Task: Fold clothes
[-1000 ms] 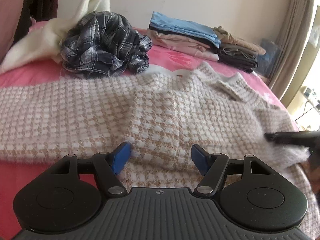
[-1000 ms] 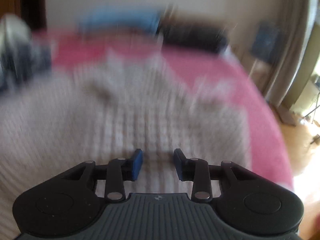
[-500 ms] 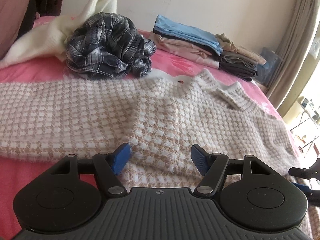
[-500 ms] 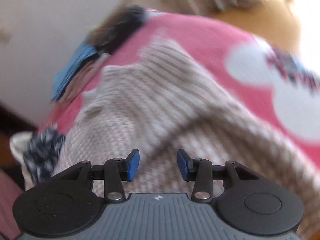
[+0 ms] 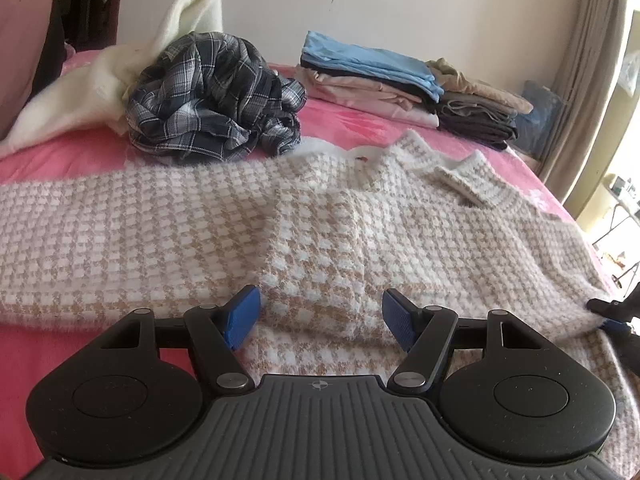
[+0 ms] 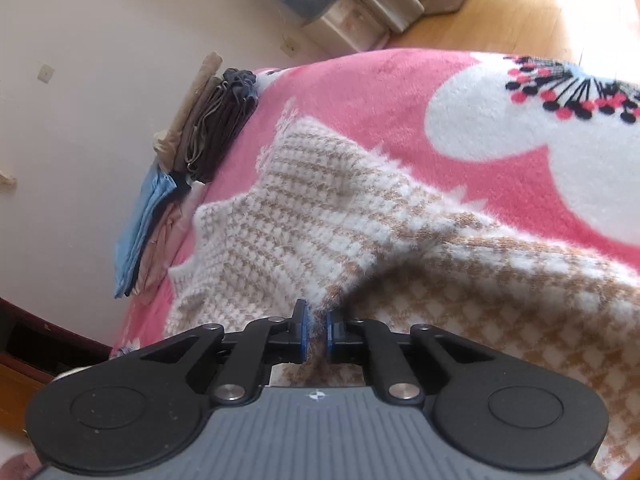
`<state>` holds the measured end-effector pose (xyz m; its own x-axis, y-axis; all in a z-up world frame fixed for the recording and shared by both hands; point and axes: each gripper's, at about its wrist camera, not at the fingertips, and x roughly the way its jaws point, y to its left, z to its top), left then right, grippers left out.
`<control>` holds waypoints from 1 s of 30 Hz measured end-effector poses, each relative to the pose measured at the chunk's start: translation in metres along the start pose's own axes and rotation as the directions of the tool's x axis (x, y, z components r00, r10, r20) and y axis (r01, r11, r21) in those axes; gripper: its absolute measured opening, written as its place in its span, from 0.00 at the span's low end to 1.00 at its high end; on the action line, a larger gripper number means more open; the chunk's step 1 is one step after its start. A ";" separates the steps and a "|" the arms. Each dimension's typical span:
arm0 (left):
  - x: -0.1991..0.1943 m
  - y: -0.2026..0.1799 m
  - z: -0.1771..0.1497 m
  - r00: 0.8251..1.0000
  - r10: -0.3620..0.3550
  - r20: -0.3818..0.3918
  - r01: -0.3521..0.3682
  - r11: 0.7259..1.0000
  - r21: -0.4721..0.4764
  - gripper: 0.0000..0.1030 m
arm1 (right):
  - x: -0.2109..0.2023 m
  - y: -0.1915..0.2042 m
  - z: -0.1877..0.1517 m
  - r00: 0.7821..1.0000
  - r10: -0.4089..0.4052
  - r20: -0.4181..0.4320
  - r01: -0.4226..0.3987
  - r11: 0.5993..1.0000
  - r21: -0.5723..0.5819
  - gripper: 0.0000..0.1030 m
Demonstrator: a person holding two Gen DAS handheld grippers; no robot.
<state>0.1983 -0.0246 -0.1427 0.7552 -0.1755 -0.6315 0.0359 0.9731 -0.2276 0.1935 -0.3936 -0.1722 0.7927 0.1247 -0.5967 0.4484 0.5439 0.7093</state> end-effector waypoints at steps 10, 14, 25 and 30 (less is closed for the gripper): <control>-0.009 0.023 0.012 0.998 0.056 0.042 -0.050 0.991 -0.123 0.66 | -0.017 0.006 -0.003 0.995 -0.066 -0.081 0.057 0.992 -0.111 0.22; -0.020 0.054 0.020 0.994 0.105 0.032 -0.094 0.966 -0.241 0.66 | -0.038 0.042 -0.031 0.994 -0.076 -0.083 0.043 0.938 -0.344 0.23; -0.049 0.168 0.017 0.952 0.296 -0.077 -0.281 0.748 -0.601 0.66 | -0.005 0.180 -0.161 0.953 0.080 -0.294 -0.286 0.567 -0.773 0.23; -0.053 0.177 0.016 0.929 0.359 -0.088 -0.334 0.716 -0.613 0.65 | 0.000 0.204 -0.216 0.944 0.063 -0.324 -0.324 0.364 -0.873 0.24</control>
<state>0.1748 0.1593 -0.1376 0.6573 0.1733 -0.7335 -0.6283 0.6635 -0.4062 0.1961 -0.1037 -0.1083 0.6425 0.4208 -0.6404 -0.4543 0.8822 0.1238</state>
